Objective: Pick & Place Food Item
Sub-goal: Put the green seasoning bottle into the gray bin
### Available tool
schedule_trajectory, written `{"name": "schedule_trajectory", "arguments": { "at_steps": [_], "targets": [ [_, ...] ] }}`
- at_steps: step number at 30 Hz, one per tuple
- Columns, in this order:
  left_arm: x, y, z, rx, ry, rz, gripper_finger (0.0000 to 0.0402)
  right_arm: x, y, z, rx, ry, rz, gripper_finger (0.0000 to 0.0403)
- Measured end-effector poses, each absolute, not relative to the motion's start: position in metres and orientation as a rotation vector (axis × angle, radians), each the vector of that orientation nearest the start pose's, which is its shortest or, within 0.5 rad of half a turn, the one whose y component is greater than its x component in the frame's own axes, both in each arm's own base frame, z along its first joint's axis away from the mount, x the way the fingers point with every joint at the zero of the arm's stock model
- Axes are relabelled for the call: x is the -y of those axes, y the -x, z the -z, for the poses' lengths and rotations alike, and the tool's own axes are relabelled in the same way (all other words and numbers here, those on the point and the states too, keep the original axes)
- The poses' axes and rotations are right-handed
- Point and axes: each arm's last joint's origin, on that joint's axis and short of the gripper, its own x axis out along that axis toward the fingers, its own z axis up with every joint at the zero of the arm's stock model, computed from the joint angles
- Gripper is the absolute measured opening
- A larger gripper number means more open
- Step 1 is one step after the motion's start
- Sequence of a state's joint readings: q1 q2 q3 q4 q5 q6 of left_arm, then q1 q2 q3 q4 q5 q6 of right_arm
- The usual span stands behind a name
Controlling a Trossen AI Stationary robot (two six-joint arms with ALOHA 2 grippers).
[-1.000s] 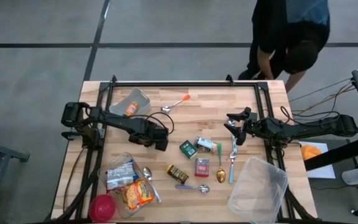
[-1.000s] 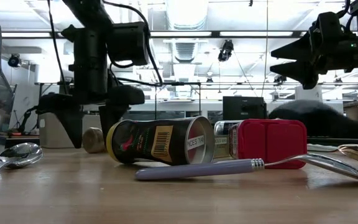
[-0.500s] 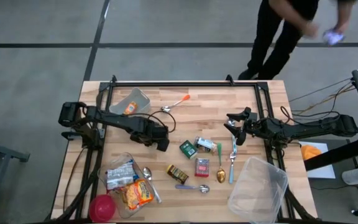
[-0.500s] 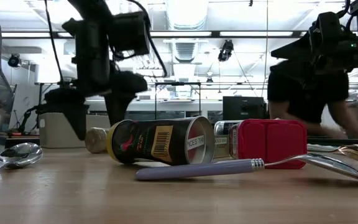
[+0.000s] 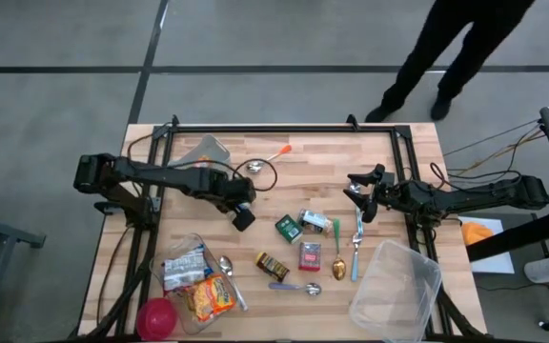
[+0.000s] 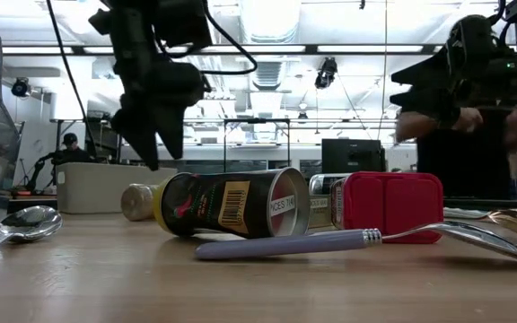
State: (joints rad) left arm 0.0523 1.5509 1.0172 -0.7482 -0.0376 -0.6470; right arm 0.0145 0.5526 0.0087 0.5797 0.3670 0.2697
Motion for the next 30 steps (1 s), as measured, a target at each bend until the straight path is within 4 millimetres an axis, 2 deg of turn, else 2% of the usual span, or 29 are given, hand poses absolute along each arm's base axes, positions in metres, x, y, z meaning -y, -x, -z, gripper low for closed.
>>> {"name": "schedule_trajectory", "arguments": {
  "at_steps": [8,21,30],
  "targets": [
    [-0.03,-0.285,-0.202,-1.188,0.553,-0.498,0.0378,0.008,-0.131,-0.17,0.083,-0.274,0.345,0.0276],
    [-0.032,-0.287,-0.202,-1.157,0.52,-0.488,0.0378,0.008,-0.131,-0.17,0.083,-0.274,0.345,0.0276],
    [-0.033,-0.289,-0.187,-1.175,0.487,-0.496,0.0378,0.009,-0.131,-0.17,0.083,-0.274,0.346,0.0276]
  ]
}}
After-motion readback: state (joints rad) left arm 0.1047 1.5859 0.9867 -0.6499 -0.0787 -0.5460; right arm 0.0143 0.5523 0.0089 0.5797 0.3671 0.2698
